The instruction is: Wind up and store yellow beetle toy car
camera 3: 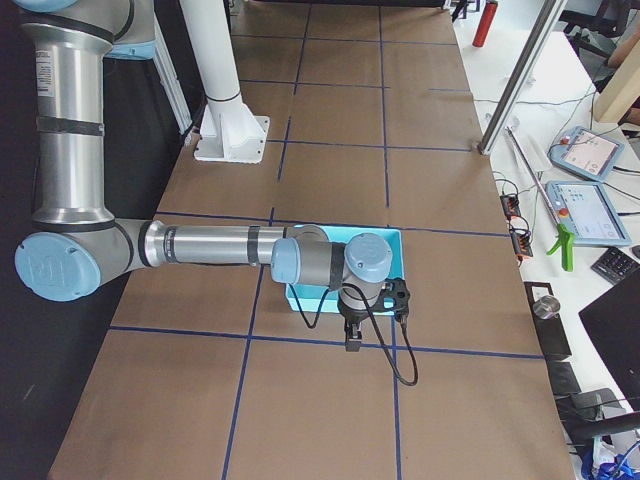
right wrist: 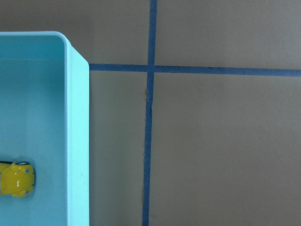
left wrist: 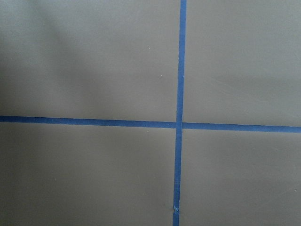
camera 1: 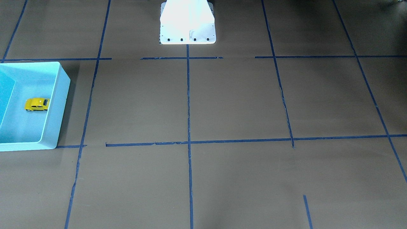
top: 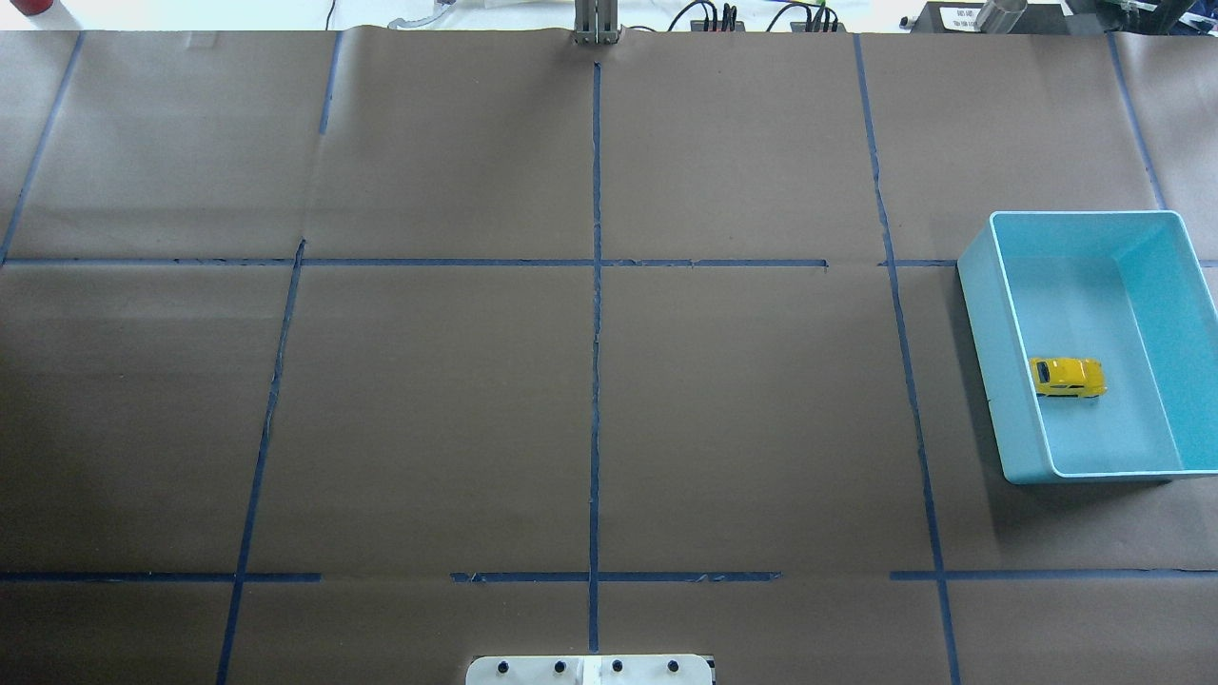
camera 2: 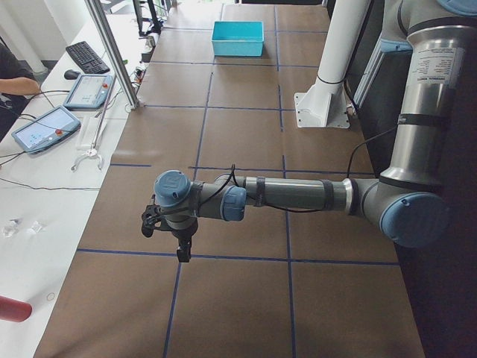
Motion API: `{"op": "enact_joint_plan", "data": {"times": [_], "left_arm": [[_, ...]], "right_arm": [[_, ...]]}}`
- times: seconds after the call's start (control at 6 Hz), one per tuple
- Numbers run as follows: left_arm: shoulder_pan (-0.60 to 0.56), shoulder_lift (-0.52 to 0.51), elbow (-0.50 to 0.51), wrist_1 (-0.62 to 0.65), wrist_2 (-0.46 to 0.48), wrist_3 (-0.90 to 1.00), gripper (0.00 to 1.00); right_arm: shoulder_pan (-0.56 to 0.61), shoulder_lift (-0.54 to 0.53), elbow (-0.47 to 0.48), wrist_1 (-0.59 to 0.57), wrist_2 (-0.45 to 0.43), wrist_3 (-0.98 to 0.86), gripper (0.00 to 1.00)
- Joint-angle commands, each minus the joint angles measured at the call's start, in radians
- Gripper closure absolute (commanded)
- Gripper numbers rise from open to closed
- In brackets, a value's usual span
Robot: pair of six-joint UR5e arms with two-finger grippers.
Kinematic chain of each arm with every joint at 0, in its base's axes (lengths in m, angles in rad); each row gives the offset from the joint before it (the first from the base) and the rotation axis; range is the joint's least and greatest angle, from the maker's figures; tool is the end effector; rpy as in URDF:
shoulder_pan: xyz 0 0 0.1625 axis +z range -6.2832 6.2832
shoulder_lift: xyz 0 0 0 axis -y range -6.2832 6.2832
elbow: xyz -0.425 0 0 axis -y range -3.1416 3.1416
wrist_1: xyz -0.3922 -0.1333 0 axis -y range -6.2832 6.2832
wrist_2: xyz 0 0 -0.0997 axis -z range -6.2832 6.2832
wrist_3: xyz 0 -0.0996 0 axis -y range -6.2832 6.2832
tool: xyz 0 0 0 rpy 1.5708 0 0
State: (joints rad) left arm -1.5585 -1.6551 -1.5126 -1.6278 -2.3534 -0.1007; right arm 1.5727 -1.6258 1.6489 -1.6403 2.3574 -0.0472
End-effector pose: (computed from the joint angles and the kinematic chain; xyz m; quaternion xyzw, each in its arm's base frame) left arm -0.0565 -0.5338 0.6379 0.0168 0.3826 -0.0250 0.9234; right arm 0.0637 -0.4649 0.6527 -0.0120 -0.3835 -0.0120 0.9234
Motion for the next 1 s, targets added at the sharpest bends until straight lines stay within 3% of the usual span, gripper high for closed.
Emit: {"op": "enact_joint_plan", "data": {"times": [0.0, 0.83], "left_arm": [[0.000, 0.001, -0.003, 0.000, 0.000, -0.001, 0.00], [0.000, 0.004, 0.003, 0.002, 0.000, -0.002, 0.00]], "right_arm": [[0.013, -0.005, -0.012, -0.001, 0.025, 0.013, 0.00], [0.017, -0.025, -0.014, 0.002, 0.023, 0.006, 0.00]]}}
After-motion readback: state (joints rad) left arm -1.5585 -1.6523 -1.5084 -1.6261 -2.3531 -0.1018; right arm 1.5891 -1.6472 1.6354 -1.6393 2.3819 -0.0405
